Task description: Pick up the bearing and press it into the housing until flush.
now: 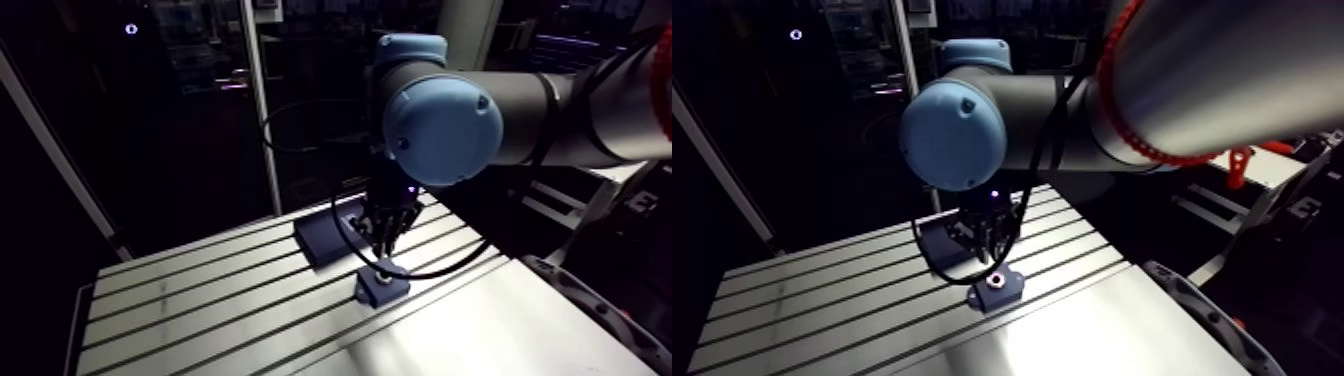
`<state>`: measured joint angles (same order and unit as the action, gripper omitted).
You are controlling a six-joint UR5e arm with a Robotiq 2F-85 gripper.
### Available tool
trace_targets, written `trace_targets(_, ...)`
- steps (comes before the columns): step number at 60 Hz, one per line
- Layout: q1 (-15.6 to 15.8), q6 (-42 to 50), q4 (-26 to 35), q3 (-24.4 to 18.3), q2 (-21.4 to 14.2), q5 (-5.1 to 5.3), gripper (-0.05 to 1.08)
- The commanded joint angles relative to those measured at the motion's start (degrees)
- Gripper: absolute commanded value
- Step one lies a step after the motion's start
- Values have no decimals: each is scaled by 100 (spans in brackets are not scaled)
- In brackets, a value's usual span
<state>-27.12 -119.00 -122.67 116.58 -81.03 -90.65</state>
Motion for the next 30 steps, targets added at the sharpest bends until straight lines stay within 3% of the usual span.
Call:
trace_targets(1,-4,3,-7,9,56,18,91)
trace_targets(30,-81,-49,-34,79,196,-1,96)
